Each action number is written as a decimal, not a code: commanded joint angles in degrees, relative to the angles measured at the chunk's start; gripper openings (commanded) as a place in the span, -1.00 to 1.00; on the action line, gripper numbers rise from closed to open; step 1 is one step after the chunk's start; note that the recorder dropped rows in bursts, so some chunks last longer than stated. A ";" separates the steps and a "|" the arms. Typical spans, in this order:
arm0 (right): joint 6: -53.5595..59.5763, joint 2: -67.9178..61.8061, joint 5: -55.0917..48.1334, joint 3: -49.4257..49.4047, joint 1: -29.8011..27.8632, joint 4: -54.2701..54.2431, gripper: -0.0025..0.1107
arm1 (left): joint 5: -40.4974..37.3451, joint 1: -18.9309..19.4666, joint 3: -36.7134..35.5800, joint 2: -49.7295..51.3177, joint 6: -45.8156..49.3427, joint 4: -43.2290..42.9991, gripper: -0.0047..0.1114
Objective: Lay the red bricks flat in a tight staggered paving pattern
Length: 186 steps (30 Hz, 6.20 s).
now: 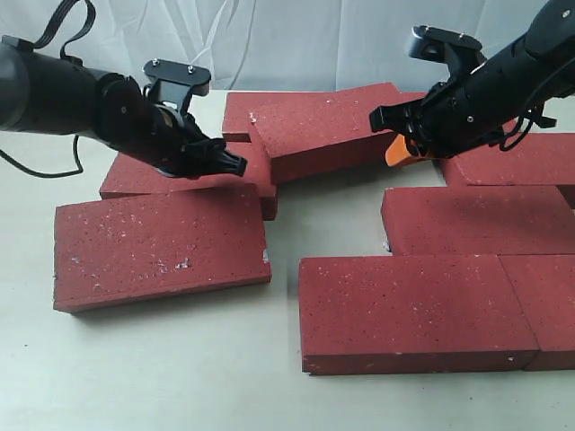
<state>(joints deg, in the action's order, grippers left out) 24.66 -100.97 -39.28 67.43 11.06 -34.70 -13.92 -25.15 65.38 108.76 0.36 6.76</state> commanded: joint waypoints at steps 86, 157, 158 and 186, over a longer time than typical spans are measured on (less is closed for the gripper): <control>-12.05 0.97 -4.84 0.29 -0.03 12.88 -0.97 | 8.64 6.24 0.41 2.28 22.59 26.40 -0.92; -19.14 2.78 15.64 0.29 -3.76 23.52 -0.97 | -21.92 10.69 -2.16 -7.18 42.05 44.72 -0.92; -21.56 1.71 17.21 0.37 -4.95 23.68 -0.97 | -20.82 10.60 -2.05 -6.75 42.05 44.72 -0.92; -18.36 -24.28 14.48 24.30 -6.98 28.30 -0.97 | -18.34 2.87 26.36 17.23 7.05 14.42 -0.92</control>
<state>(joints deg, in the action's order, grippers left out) 4.80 -124.73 -25.64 91.31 4.35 -6.15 -33.15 -21.27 90.69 126.03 10.16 23.33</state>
